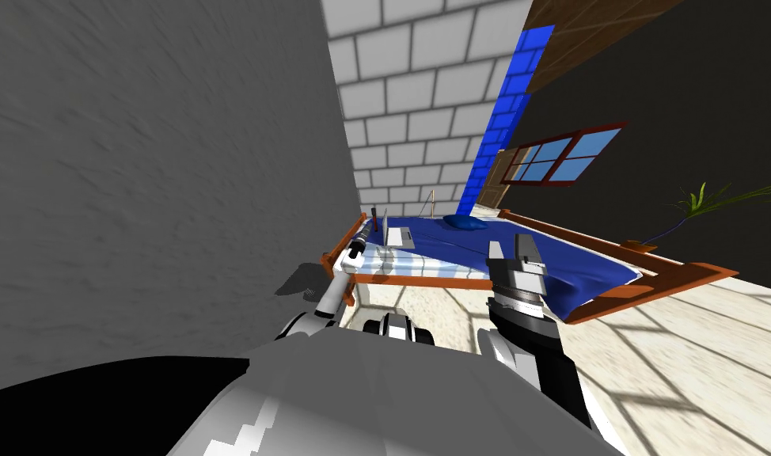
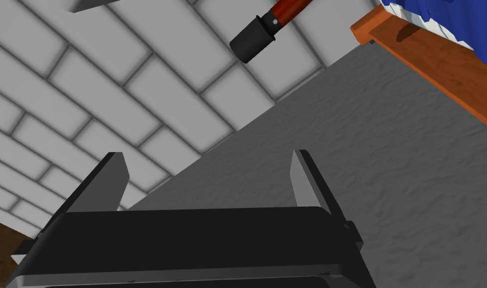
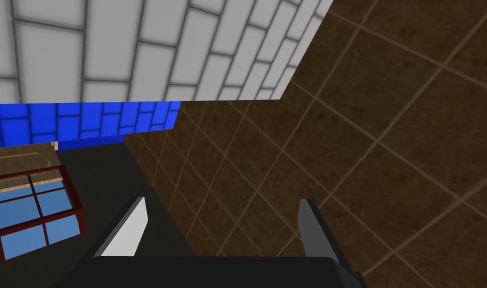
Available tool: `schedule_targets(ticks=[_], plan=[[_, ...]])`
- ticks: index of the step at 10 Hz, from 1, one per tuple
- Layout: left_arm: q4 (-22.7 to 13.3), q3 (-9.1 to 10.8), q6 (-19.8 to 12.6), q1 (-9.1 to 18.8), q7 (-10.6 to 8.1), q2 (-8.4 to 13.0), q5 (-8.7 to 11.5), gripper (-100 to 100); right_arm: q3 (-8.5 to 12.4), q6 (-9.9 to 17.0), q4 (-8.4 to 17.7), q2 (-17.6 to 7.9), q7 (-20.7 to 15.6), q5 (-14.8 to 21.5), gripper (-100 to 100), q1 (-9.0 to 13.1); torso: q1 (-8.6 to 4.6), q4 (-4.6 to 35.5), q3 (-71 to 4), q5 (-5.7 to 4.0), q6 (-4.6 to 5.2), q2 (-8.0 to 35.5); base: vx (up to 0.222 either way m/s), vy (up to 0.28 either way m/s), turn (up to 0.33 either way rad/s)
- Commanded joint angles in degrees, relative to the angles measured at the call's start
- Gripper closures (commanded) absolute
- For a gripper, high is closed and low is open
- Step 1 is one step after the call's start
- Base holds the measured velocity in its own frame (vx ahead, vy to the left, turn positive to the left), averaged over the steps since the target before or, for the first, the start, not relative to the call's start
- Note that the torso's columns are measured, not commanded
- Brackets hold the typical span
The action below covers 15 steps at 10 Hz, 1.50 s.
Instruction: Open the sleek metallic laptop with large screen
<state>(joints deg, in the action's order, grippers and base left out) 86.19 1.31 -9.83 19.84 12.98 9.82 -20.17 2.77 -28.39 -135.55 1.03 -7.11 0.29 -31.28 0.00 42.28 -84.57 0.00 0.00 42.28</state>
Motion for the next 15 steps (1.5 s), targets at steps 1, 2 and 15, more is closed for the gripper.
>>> schedule_targets(ticks=[1, 2, 15], plan=[[-3.4, 0.27, -2.2, 3.9, 1.28, -0.3, -1.2, -100, 0.0, 0.0, 0.0, 0.0, 0.0, 0.0, 0, 0.0, -0.01, 0.0, 0.0, 0.0, -0.01, 0.0, -0.001, 0.012, -0.015], [-5.2, 0.4, -3.4, 5.8, 2.0, -0.7, -1.9, -100, 0.0, 0.0, 0.0, 0.0, 0.0, 0.0, 0, 0.0, -0.02, 0.0, 0.0, -0.01, 0.0, 0.0, 0.0, 0.017, -0.033], [-16.5, 1.23, -11.6, 18.4, 6.79, -10.9, -7.0, -100, 0.0, 0.0, 0.0, 0.0, 0.0, 0.0, 0, 0.0, -0.03, 0.0, 0.0, -0.01, 0.01, 0.0, 0.001, 0.012, -0.016]])
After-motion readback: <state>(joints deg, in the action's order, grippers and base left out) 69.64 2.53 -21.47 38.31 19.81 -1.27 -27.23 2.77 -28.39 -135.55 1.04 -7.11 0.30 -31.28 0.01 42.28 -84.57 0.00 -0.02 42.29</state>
